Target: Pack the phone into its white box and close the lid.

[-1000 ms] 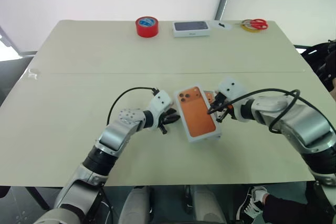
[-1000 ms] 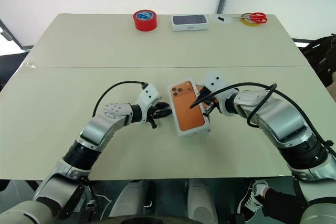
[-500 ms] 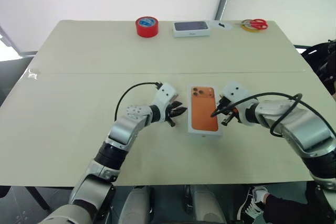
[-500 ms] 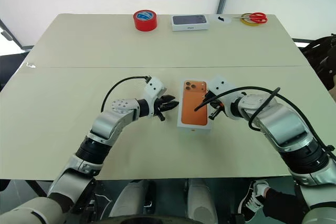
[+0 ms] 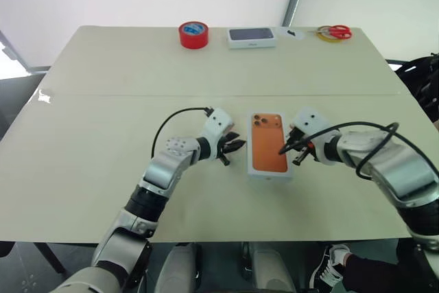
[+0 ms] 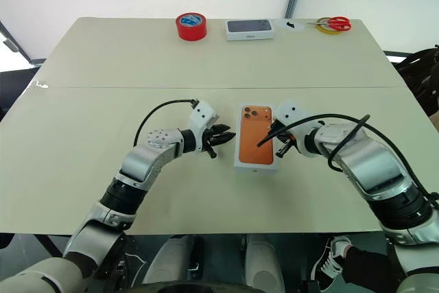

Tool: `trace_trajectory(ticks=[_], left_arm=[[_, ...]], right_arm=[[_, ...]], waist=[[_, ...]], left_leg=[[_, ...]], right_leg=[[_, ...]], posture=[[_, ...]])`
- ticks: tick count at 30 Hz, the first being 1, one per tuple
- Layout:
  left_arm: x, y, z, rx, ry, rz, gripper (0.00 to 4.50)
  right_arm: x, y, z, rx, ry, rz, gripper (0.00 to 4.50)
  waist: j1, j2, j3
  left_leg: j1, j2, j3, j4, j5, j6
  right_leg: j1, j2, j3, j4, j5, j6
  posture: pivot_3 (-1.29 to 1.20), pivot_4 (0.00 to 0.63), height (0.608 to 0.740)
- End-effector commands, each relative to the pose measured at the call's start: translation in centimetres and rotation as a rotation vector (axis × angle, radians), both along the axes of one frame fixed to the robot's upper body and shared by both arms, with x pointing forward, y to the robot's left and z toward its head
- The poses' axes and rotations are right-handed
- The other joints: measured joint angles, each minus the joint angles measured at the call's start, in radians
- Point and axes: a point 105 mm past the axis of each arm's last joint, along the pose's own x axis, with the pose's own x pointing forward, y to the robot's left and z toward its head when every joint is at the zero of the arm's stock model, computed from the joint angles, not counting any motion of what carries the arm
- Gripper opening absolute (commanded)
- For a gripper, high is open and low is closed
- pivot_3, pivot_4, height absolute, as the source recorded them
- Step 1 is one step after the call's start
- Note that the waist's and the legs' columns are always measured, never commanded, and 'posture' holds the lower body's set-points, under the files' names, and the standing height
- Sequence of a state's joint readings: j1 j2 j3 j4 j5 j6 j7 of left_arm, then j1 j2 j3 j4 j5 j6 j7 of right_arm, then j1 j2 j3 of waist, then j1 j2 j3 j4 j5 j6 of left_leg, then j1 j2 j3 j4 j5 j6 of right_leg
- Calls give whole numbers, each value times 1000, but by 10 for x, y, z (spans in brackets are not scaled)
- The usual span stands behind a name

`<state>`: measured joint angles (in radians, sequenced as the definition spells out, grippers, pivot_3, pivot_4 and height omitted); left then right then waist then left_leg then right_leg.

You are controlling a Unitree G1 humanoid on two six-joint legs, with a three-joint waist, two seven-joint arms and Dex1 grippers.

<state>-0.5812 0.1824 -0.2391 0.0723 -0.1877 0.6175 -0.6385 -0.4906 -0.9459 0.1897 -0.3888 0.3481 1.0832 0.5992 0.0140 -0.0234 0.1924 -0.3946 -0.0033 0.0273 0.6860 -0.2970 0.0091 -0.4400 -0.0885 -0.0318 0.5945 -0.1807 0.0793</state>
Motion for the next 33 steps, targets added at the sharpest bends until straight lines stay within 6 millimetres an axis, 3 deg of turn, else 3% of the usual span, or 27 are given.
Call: trace_trajectory(ticks=[1,6,11,23,29,33], left_arm=[[3,5,29,-56,-81,-3,1384],[8,5,32,-54,-94,10,1384],[8,-12,33,-36,-117,-34,1384],[1,20,2,132,-72,-51,1384],[-6,-3,-15,173,-67,-111,1384],[-7,-20,-15,148,-61,-130,1384]], right_arm=[[-5,-4,29,5,-84,51,28],[-19,0,32,30,-67,126,28],[-33,17,30,71,-55,220,28],[2,-7,23,80,-116,-30,28],[12,-7,12,86,-92,-74,28],[13,1,4,98,-68,-74,28]], waist=[[-1,0,0],[-1,0,0],[1,0,0],[-1,0,0],[1,0,0],[-1,0,0]], left_leg=[[0,0,0,0,0,0],[1,0,0,0,0,0],[0,0,0,0,0,0],[2,0,0,0,0,0],[1,-1,0,0,0,0],[2,-1,0,1,0,0]], right_leg=[[0,0,0,0,0,0],[0,0,0,0,1,2],[1,0,0,0,1,2],[1,0,0,1,1,2],[2,-1,0,0,0,0],[2,-2,0,0,0,0]], posture=[[0,150,736],[0,150,736],[0,150,736],[0,150,736],[0,150,736],[0,150,736]])
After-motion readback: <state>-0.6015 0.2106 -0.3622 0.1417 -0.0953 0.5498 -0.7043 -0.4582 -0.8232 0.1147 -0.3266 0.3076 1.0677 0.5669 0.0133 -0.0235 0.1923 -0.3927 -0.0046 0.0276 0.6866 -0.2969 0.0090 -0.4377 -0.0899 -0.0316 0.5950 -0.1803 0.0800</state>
